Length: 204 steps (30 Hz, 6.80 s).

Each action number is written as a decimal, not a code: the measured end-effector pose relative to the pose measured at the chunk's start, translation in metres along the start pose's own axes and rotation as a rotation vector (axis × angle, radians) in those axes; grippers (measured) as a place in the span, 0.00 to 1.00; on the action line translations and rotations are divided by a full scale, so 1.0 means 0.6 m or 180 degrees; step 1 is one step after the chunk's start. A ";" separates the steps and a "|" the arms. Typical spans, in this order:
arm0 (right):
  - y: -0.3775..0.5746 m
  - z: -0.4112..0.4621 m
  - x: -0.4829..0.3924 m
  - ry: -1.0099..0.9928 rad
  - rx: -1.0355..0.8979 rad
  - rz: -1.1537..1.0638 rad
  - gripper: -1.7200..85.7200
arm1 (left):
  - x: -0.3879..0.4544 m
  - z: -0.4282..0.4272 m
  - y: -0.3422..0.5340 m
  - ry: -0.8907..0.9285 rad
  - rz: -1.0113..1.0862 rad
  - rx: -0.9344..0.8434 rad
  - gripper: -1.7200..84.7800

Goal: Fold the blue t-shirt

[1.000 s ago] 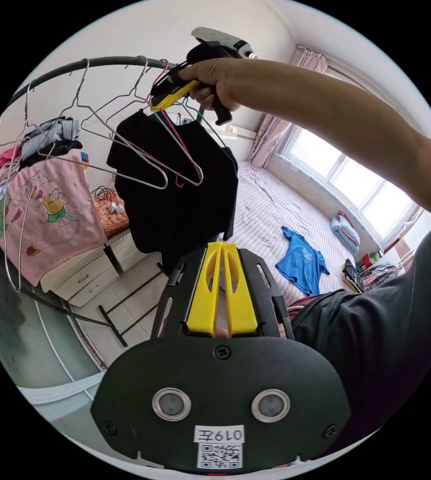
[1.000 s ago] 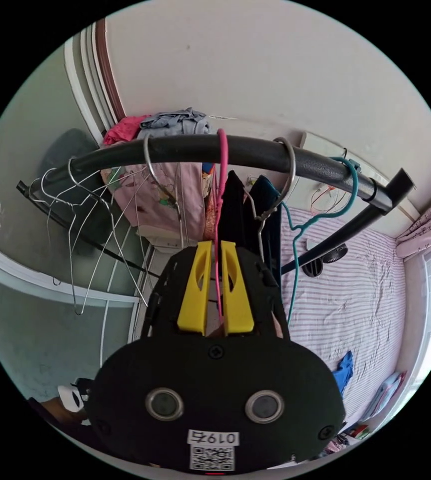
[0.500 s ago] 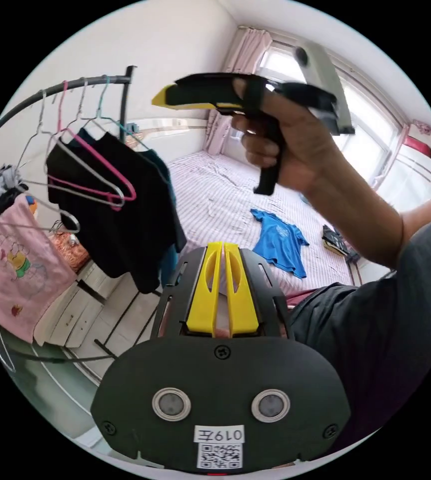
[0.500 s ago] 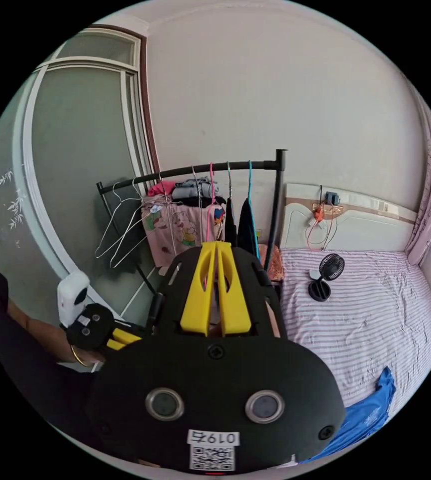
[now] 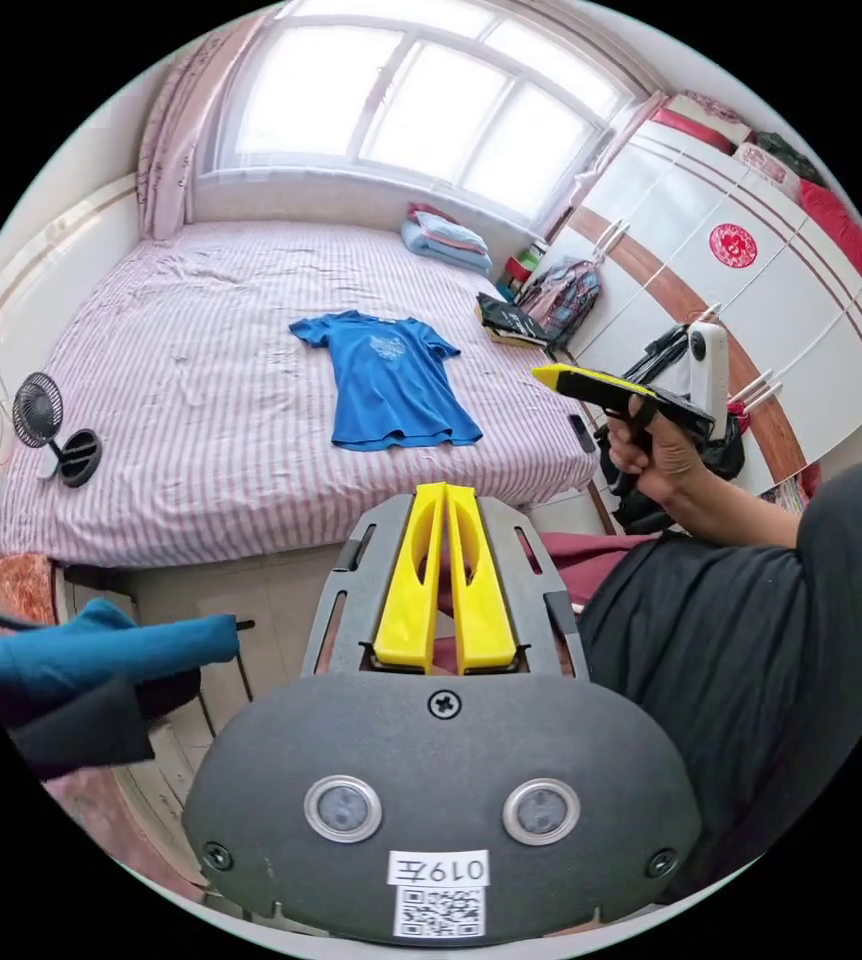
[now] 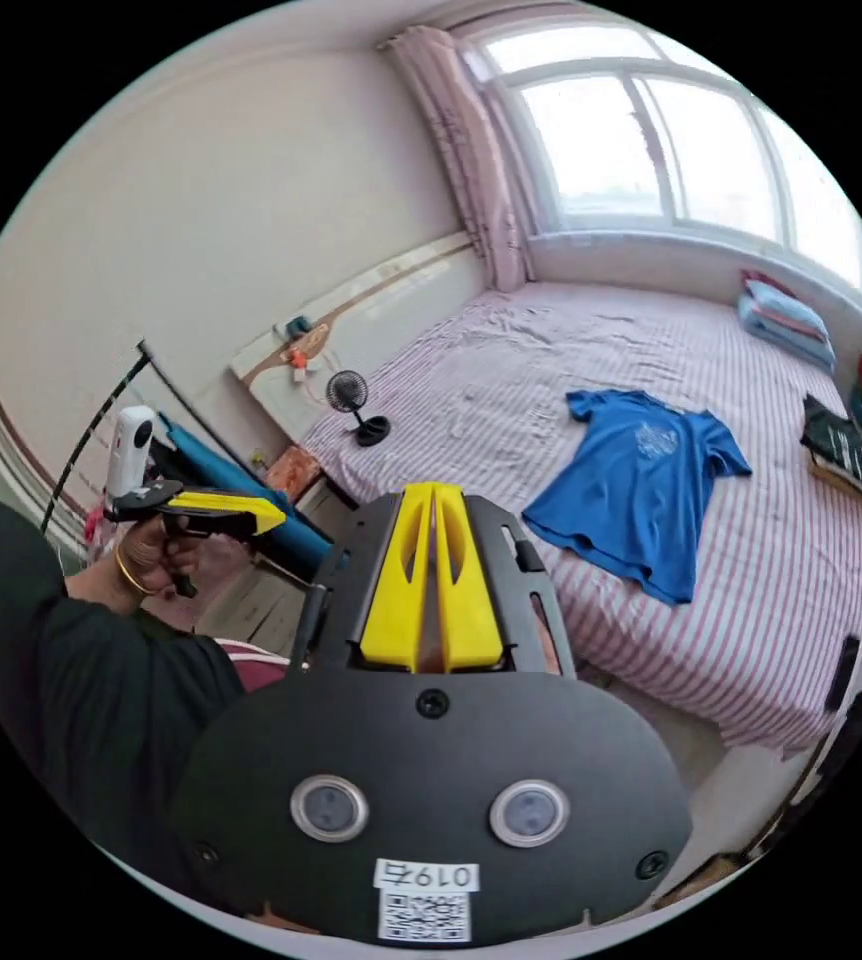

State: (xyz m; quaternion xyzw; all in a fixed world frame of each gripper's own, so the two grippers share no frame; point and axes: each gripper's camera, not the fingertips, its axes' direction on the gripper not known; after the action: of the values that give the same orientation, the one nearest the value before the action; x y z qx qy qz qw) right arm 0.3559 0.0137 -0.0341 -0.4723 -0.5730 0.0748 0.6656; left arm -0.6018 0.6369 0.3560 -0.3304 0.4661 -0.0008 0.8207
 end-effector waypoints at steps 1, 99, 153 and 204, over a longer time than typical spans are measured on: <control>-0.005 -0.010 0.029 0.0003 0.0032 0.0104 0.01 | -0.001 0.048 -0.046 0.0005 0.0060 -0.0073 0.03; -1.307 -0.063 1.368 0.2111 -0.0461 0.0085 0.11 | -0.465 1.896 -1.133 -0.0624 -0.0187 -0.0337 0.14; -1.001 -0.085 1.180 0.0828 -0.0921 0.0661 0.01 | -0.322 1.664 -0.987 0.0247 -0.0014 -0.0662 0.04; -0.478 0.111 0.961 0.1031 -0.1739 0.0858 0.02 | 0.047 1.319 -0.487 -0.0767 0.0536 -0.1493 0.09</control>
State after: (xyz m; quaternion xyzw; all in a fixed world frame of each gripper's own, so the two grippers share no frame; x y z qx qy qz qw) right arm 0.3651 0.2638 0.5633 -0.7103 -0.3912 -0.0700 0.5809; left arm 0.1096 0.8284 0.7678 -0.4692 0.3785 0.2148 0.7684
